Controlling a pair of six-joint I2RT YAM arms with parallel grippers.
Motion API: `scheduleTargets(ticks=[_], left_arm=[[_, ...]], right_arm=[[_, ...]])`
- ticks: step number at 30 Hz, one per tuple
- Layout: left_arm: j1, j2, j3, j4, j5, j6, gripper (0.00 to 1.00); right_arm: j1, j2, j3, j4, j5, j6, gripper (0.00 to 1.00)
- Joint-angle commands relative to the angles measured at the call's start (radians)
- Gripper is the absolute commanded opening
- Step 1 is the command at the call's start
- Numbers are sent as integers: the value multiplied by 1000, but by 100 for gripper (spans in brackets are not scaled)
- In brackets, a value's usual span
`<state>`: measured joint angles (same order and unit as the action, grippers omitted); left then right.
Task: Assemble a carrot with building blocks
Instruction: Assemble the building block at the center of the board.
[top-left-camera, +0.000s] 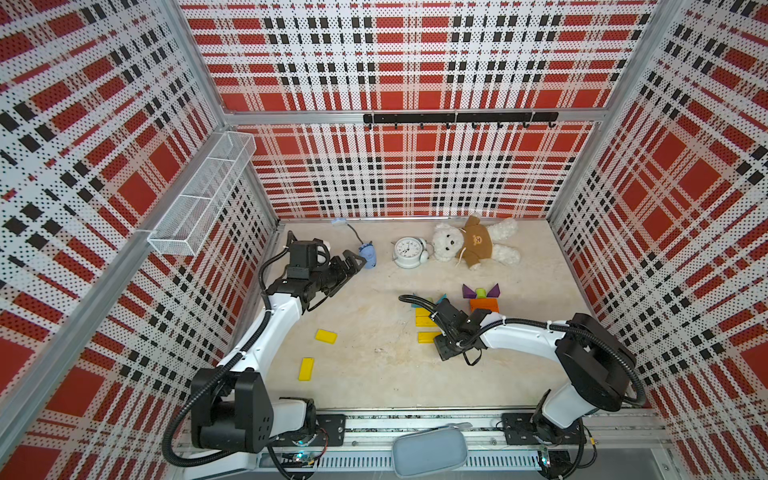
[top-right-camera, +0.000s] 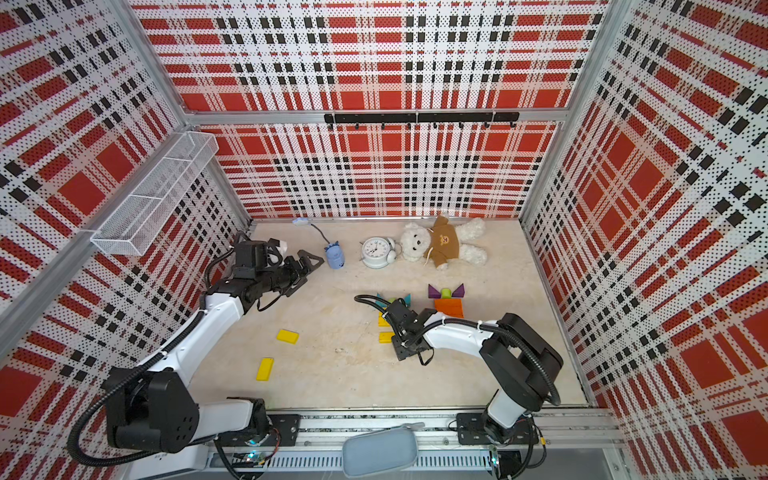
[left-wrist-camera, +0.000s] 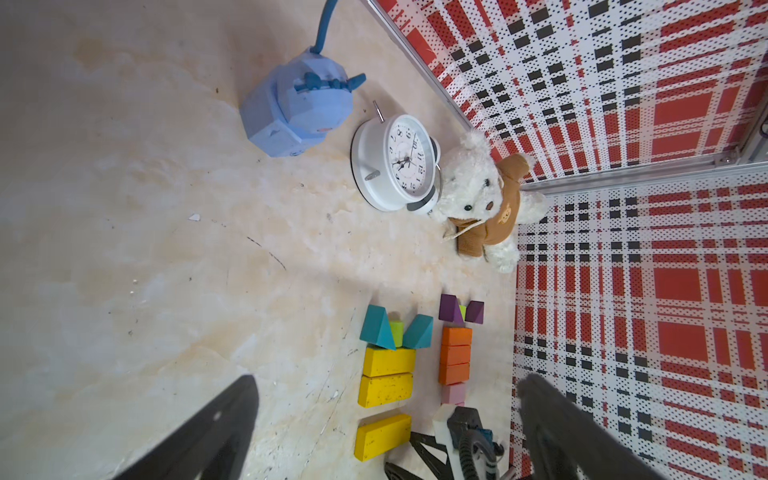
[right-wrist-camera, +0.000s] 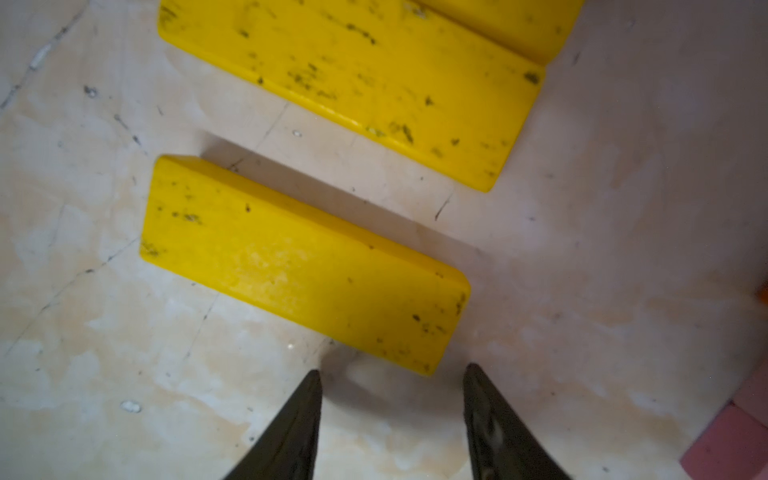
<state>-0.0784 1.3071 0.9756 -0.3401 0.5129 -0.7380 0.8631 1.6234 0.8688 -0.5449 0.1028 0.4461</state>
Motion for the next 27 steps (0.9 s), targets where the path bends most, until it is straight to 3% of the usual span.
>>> scheduleTargets(ticks=[1, 18, 25, 27], left_arm=[[-7, 2, -16, 36, 15, -20, 100], [-34, 32, -14, 36, 30, -24, 99], [-32, 35, -12, 36, 32, -24, 99], [-32, 36, -14, 37, 32, -24, 100]], right_arm=[[3, 21, 34, 42, 41, 33, 52], [3, 109, 102, 43, 54, 82, 47], [2, 99, 99, 49, 48, 102, 54], [5, 94, 99, 49, 41, 104, 60]])
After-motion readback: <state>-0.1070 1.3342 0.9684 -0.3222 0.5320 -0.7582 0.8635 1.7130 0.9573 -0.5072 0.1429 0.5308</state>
